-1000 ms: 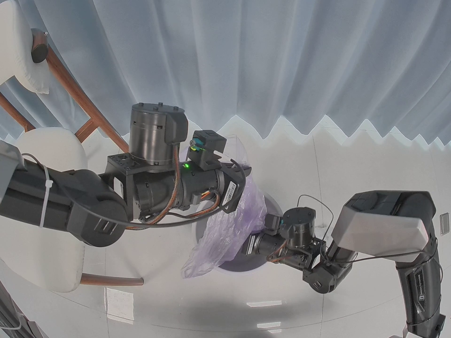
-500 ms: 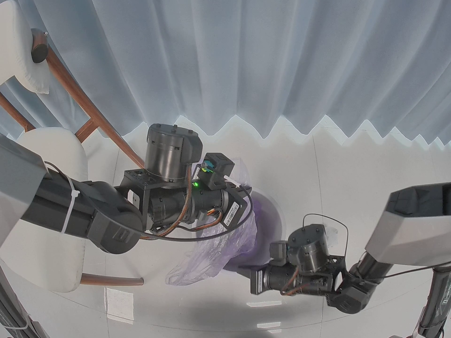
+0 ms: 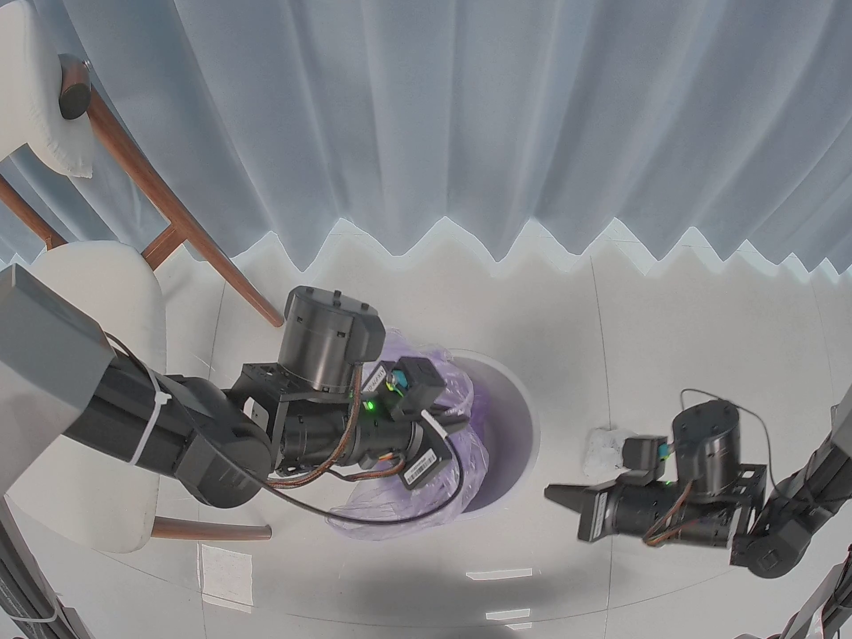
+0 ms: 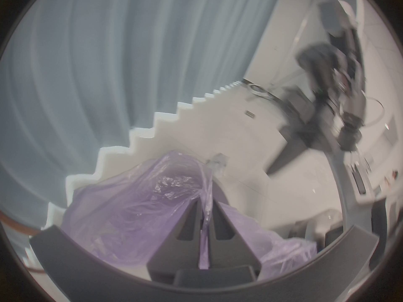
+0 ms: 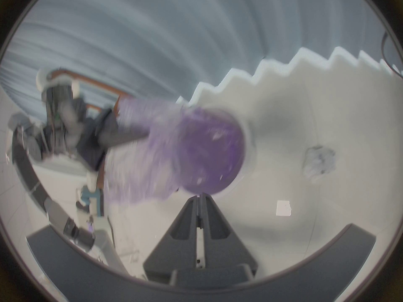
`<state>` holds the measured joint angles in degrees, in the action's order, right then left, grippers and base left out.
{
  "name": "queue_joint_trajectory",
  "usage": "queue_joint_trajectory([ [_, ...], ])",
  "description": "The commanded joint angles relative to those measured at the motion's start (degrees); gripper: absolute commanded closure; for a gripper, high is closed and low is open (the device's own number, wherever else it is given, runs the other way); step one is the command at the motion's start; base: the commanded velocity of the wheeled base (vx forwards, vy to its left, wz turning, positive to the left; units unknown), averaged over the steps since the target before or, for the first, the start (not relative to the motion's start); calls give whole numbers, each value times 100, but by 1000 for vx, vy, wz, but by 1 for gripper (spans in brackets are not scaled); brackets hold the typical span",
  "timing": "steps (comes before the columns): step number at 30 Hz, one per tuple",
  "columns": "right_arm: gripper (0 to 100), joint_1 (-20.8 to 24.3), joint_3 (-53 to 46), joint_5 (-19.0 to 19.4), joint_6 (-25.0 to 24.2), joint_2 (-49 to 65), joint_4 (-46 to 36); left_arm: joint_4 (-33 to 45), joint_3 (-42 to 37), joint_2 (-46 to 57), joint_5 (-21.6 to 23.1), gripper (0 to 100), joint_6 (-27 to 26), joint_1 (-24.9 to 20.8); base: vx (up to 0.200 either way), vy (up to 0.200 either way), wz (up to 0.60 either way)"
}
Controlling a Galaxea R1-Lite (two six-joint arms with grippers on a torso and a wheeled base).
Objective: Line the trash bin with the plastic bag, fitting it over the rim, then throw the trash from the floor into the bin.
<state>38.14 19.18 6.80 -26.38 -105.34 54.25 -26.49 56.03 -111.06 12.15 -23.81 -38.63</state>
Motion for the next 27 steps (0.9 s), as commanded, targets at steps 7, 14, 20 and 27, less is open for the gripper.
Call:
queue_joint_trajectory([
  [7, 100, -1740, 341, 49, -148, 1121, -318, 1506, -285, 49, 516, 100, -2102, -276, 0, 0, 0],
  [14, 100, -1222, 842, 137, -429, 936, -951, 2166, -66, -74, 393, 100, -3780, -215, 0, 0, 0],
  [20, 100, -642, 1255, 120, -693, 497, -1408, 2412, -66, -100, 182, 100, -4106, -259, 0, 0, 0],
  [27, 0, 255, 1115, -39, -693, 470, -1417, 2385, -66, -92, 173, 100, -3895, -118, 0, 0, 0],
])
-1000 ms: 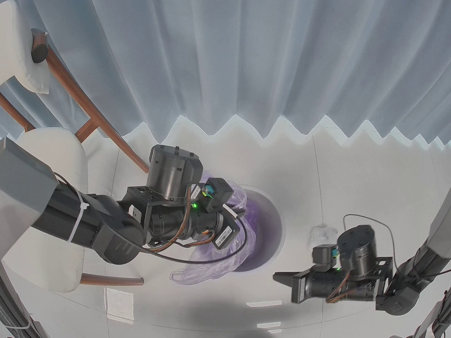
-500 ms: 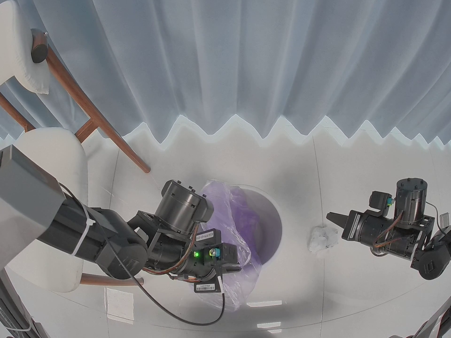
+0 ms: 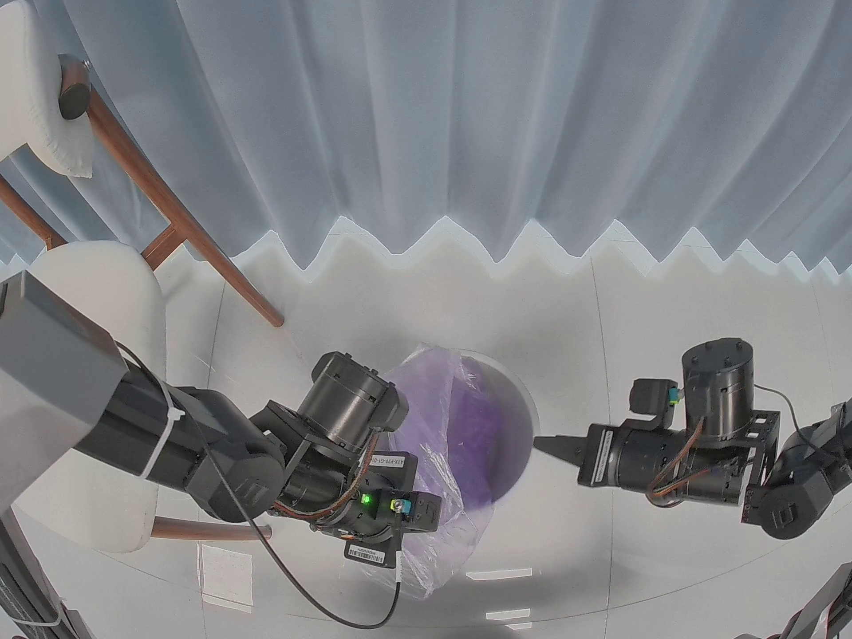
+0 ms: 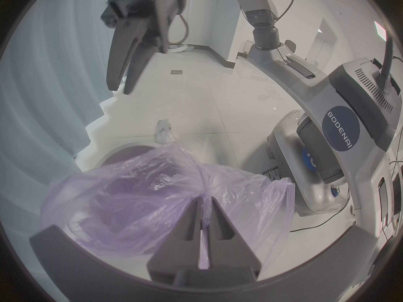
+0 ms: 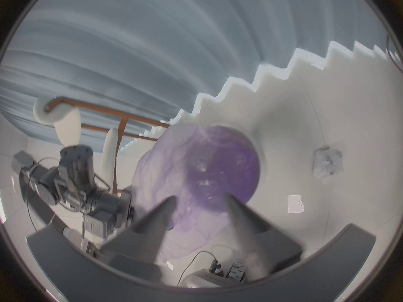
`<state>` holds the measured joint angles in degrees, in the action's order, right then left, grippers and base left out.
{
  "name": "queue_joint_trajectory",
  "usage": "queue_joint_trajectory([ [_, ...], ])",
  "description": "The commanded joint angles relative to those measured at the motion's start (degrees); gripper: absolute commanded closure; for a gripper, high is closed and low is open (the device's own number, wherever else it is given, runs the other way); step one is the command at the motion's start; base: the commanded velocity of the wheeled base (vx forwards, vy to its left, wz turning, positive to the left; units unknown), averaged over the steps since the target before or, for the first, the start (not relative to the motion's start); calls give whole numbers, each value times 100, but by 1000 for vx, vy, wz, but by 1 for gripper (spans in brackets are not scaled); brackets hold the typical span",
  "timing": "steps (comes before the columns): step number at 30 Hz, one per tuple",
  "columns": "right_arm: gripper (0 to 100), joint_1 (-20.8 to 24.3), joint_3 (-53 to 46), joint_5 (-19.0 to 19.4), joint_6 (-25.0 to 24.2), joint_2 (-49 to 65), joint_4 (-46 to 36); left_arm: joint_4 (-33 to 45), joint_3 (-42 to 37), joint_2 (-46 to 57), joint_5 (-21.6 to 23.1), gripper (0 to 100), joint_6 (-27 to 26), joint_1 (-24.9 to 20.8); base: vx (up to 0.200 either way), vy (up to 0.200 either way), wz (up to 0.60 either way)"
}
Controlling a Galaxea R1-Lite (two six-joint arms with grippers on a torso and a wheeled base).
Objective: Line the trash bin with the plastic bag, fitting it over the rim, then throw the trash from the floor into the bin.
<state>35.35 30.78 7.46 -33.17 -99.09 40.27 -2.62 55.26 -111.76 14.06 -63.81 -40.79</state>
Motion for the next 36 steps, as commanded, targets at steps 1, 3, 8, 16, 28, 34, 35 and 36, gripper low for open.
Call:
queue_joint_trajectory([
  [1, 0, 578, -55, -131, -14, -155, -19, -10, 2, -21, -17, 100, 114, 115, 0, 0, 0],
  [3, 0, 754, -143, -228, 12, -155, -19, -10, 11, -12, -17, 100, 114, 194, 0, 0, 0],
  [8, 0, 1000, -310, -351, 39, -164, -10, -19, 20, -3, -17, 100, 158, 221, 0, 0, 0],
  [16, 0, 1079, -213, -500, -5, -542, 271, -19, -15, 14, -17, 100, 272, 194, 0, 0, 0],
  [28, 0, 956, -239, 273, -155, -955, 1071, -37, 37, 76, 159, 100, 272, 36, 0, 0, 0],
  [34, 0, 956, -204, 291, -163, -1113, 1106, -28, 46, 111, 264, 100, 272, 10, 0, 0, 0],
  [35, 0, 956, -178, 291, -155, -1157, 1106, -28, 46, 111, 264, 100, 272, 10, 0, 0, 0],
  [36, 0, 947, -151, 291, -155, -1218, 1115, -28, 37, 111, 264, 100, 272, 10, 0, 0, 0],
])
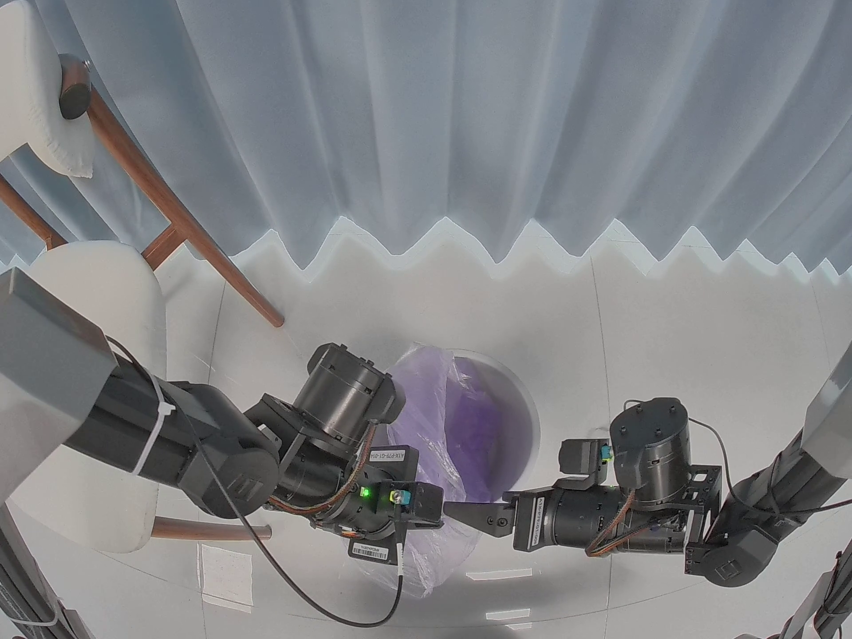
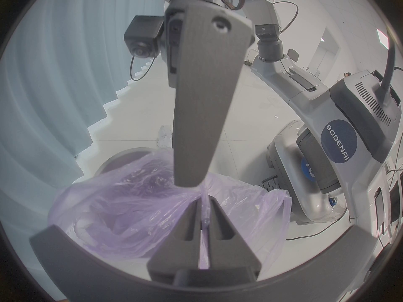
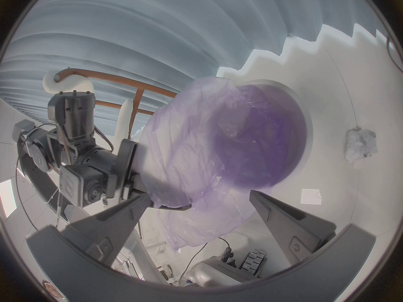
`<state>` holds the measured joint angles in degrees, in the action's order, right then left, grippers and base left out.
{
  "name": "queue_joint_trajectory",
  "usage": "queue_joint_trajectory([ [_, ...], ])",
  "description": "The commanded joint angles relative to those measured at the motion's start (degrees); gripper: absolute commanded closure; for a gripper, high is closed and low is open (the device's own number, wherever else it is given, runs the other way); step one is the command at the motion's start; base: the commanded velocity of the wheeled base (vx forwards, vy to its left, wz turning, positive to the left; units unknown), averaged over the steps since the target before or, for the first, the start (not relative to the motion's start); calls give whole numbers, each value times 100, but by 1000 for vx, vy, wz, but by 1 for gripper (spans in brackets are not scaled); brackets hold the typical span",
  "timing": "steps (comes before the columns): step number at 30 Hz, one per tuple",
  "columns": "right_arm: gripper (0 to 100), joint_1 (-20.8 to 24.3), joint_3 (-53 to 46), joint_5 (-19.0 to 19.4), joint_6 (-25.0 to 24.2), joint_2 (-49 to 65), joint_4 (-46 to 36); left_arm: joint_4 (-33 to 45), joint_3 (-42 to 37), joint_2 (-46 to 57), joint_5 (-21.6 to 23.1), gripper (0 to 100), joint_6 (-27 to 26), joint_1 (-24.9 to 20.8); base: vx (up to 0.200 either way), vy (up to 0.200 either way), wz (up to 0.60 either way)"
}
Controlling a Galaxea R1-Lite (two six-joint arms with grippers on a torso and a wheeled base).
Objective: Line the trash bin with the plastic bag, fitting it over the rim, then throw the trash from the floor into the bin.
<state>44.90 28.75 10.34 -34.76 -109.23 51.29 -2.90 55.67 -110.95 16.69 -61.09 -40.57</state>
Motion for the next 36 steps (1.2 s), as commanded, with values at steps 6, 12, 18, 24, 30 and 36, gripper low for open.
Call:
queue_joint_trajectory([
  [6, 0, -34, 404, -181, 39, -468, -31, 0, -22, 38, 1, 100, 0, -39, 0, 0, 0],
  [12, 0, -271, 905, -489, 153, -626, -180, -9, -22, 38, 1, 100, 9, -47, 0, 0, 0],
  [18, 0, -473, 1511, -656, 681, -688, -980, 0, -83, 82, 1, 100, 9, -74, 0, 0, 0],
  [24, 0, -763, 1546, -656, 1313, -688, -1086, 0, -83, 179, 1, 100, 27, -65, 0, 0, 0],
  [30, 100, -834, 1494, -647, 1586, -591, -1050, -114, -65, 196, -17, 100, 211, -91, 0, 0, 0],
  [36, 100, -825, 1028, -603, 1586, -301, -1077, -466, -83, 143, -25, 100, 220, -83, 0, 0, 0],
])
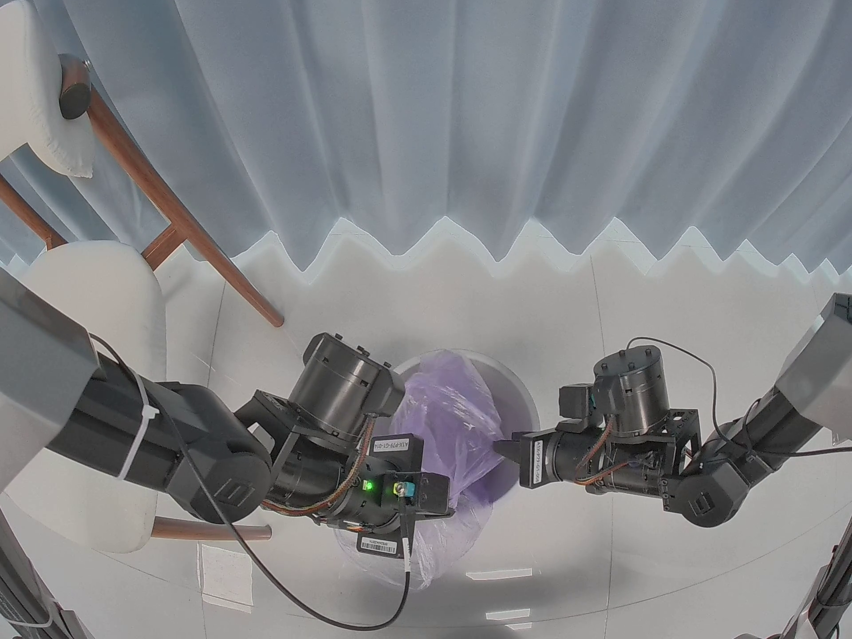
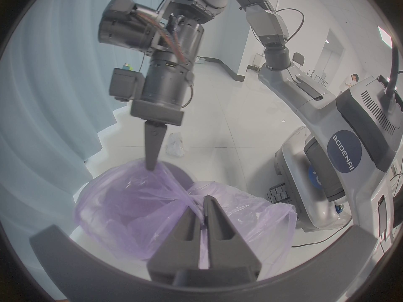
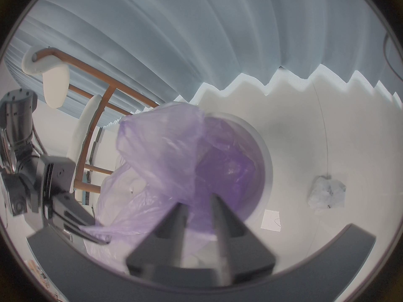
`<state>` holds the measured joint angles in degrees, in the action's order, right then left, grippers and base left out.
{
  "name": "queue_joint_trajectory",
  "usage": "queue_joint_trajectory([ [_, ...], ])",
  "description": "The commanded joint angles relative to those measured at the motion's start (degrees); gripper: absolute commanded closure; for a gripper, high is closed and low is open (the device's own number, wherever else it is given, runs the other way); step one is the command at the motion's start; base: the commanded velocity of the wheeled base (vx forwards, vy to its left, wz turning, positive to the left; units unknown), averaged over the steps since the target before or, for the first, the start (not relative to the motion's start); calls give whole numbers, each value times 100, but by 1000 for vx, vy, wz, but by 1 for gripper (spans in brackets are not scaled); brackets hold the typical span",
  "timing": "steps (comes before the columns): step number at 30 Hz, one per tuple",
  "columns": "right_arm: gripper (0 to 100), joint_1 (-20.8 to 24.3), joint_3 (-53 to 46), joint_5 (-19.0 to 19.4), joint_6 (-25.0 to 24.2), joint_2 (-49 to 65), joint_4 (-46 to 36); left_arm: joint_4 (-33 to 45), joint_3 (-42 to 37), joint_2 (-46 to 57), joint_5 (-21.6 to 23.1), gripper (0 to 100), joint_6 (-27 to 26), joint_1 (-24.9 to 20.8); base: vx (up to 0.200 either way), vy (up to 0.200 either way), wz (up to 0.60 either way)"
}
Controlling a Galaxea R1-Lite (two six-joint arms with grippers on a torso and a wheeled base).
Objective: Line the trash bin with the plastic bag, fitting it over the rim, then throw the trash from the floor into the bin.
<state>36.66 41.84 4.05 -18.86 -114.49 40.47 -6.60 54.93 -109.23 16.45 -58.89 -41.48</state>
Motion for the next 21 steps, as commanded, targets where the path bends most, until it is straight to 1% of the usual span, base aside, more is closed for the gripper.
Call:
queue_joint_trajectory([
  [1, 100, -9, -378, 26, -13, 270, 31, -105, -9, -28, -1, 100, 1, 9, 0, 0, 0],
  [7, 100, -80, -563, 123, -92, 507, 31, -132, -9, -116, -36, 100, 1, 0, 0, 0, 0],
  [11, 100, -308, -361, 123, -100, 525, 40, -492, -9, -222, -54, 100, 9, 44, 0, 0, 0],
  [13, 100, -396, -246, 123, -100, 569, 13, -773, -9, -266, -115, 100, 212, 35, 0, 0, 0],
  [17, 100, -625, -132, 123, -100, 542, 4, -1353, -9, -459, -221, 100, 897, -132, 0, 0, 0],
  [21, 100, -792, -114, 131, -92, 560, -4, -1828, -17, -573, -326, 100, 1126, -264, 0, 0, 0],
])
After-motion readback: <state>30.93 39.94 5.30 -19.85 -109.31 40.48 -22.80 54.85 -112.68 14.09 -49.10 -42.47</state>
